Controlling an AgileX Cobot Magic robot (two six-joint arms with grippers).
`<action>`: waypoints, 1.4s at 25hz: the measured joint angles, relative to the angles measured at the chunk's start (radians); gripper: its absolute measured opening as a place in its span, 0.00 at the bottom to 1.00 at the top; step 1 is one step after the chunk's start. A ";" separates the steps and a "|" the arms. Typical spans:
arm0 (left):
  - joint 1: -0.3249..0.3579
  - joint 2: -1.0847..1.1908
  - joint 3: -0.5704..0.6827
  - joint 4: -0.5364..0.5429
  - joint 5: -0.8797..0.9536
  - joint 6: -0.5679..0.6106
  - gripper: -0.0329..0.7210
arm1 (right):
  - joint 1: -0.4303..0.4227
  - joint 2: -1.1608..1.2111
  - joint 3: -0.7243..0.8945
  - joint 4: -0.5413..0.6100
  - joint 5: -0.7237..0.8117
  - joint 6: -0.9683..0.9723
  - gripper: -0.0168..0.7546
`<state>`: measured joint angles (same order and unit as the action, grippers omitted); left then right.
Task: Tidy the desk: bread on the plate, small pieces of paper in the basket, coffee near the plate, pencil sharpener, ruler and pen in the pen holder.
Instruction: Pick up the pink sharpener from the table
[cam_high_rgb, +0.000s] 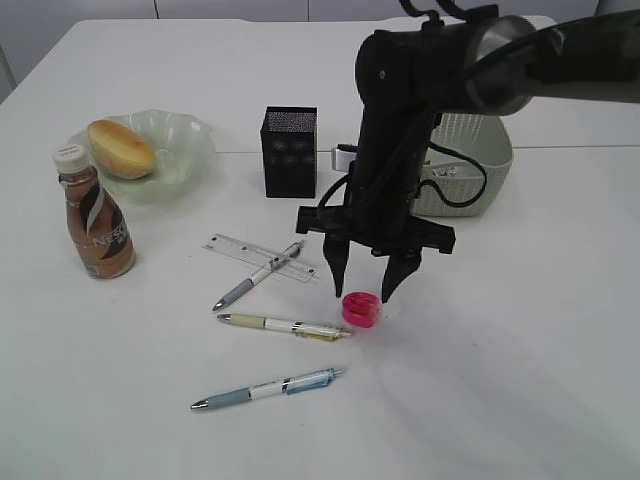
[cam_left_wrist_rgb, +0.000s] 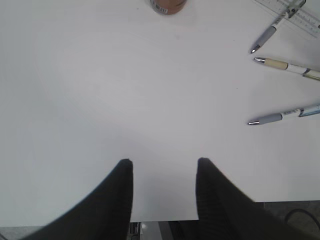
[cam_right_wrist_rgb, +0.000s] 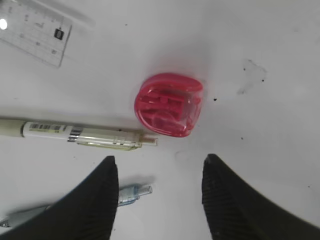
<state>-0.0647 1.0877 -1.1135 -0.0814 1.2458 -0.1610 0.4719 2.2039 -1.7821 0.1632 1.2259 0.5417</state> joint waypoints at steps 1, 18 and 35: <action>0.000 0.000 0.000 0.000 0.000 0.000 0.45 | 0.000 0.010 0.000 0.000 0.000 0.000 0.54; 0.000 0.000 0.000 0.000 0.000 0.000 0.45 | 0.000 0.028 0.000 -0.046 -0.008 0.000 0.54; 0.000 0.000 0.000 -0.002 0.000 0.000 0.45 | 0.000 0.067 0.000 -0.042 -0.041 0.004 0.60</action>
<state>-0.0647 1.0877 -1.1135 -0.0832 1.2458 -0.1610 0.4718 2.2714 -1.7821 0.1217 1.1848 0.5453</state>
